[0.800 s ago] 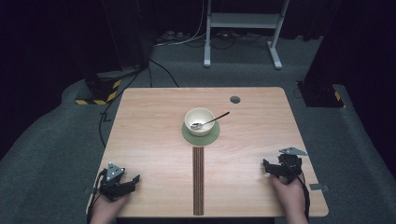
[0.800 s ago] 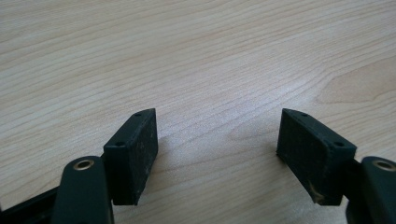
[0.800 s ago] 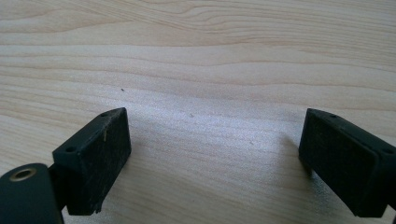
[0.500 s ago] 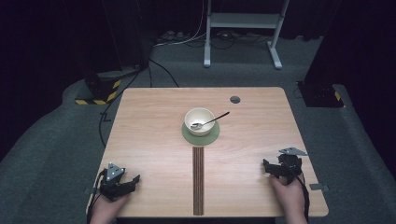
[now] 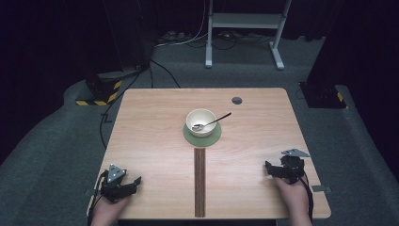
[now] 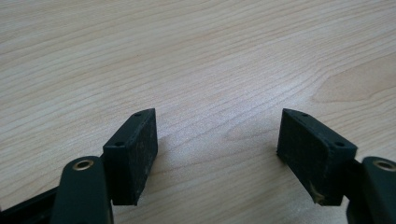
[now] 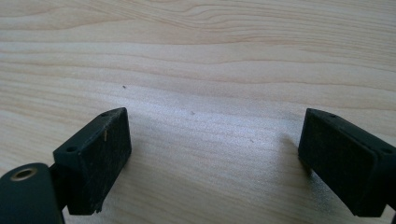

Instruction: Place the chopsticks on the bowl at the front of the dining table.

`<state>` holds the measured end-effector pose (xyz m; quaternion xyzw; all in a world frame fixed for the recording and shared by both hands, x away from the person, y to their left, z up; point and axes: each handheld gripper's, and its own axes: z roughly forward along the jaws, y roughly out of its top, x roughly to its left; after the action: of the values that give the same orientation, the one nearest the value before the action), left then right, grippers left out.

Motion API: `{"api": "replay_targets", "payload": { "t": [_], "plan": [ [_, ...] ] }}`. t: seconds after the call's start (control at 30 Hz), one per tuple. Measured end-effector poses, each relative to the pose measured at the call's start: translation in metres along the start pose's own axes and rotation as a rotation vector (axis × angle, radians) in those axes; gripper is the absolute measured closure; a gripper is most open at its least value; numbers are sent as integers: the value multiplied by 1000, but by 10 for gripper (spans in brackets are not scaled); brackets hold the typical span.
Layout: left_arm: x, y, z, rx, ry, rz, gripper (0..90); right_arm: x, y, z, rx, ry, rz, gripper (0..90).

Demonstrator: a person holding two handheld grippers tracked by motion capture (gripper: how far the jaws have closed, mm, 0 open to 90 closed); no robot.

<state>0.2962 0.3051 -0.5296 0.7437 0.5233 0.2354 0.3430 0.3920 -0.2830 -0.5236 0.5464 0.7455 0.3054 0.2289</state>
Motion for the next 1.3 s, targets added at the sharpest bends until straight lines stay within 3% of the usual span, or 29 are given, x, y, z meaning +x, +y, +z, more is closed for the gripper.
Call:
{"api": "replay_targets", "payload": {
  "t": [0.17, 0.33, 0.5, 0.7, 0.8, 0.83, 0.93, 1.3],
  "plan": [
    [0, 0, 0, 1, 0, 0, 288, 5, -3, -6, -13, -5, -46, 101],
    [0, 0, 0, 2, 0, 0, 288, 16, -4, -13, -35, 38, -96, 99],
    [0, -1, 0, -2, -8, 3, 287, 40, -3, -20, -63, 83, -161, 99],
    [0, 0, -1, 4, -12, 7, 284, 63, -2, -16, -56, 148, -196, 100],
    [0, 0, -1, 5, -14, 9, 283, 87, -1, -13, -61, 177, -269, 100],
    [0, 0, -1, 5, -14, 9, 282, 87, -1, -13, -61, 177, -269, 100],
    [0, 0, 0, 0, -19, 14, 280, 105, -1, -10, -52, 209, -308, 100],
    [1, 0, 0, 0, -26, 16, 277, 136, 4, -8, -70, 256, -335, 101]
  ]
}}
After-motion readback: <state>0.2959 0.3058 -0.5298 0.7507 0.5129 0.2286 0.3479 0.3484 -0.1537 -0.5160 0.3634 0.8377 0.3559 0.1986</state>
